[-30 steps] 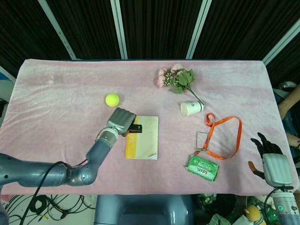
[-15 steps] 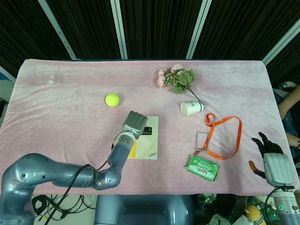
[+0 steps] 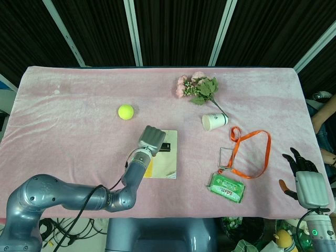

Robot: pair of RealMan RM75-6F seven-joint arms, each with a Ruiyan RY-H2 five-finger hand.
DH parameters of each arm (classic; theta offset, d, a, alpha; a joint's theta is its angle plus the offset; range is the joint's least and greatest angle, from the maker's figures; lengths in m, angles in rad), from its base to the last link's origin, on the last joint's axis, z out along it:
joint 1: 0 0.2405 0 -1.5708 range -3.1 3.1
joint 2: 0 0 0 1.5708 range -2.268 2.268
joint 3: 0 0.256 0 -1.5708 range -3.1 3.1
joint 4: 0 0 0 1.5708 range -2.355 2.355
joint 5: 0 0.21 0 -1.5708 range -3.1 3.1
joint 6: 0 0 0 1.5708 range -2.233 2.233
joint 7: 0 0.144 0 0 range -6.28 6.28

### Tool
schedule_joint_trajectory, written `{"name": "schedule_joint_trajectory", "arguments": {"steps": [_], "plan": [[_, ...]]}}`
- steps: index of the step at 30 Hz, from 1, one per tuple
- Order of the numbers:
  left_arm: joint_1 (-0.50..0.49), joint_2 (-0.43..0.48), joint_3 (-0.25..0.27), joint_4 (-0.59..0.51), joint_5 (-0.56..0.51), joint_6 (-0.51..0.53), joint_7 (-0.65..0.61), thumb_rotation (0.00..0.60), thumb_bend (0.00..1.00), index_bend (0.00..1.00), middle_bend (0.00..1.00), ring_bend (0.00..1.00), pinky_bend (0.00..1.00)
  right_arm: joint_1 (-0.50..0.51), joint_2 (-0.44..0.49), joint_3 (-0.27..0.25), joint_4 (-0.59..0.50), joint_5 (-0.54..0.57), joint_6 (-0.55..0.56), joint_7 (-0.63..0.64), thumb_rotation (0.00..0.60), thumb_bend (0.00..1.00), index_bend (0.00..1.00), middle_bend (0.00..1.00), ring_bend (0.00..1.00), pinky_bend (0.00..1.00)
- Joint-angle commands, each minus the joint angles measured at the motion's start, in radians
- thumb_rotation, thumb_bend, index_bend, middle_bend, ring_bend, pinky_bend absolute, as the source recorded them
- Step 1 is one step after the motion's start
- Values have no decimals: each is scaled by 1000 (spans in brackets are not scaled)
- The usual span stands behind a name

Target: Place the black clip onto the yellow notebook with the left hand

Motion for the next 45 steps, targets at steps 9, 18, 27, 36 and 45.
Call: {"name": "schedule_joint_trajectory", "arguments": {"steps": [9,18,27,36,45], "plan": [[8,-24,0,22,12,-8,7,600,409,507,510,420,606,0,0,1,-1,5,-3,3,600,218,209,65,190,213],[0,-29,-9,15,6,21,35,600,253,346,334,365,571,1,-1,1,-3,8,-6,2,600,218,209,65,189,212],[1,-34,-18,8,-11,43,54,600,143,318,283,313,552,2,1,0,-8,14,-13,-4,600,218,208,65,189,212],[21,46,-55,-75,37,101,30,600,143,318,242,123,297,4,3,-1,-8,18,-19,-10,600,218,209,65,190,213],[207,368,-5,-398,213,116,-135,600,146,318,169,58,176,0,3,1,-12,25,-12,-19,600,218,209,65,190,213]]}}
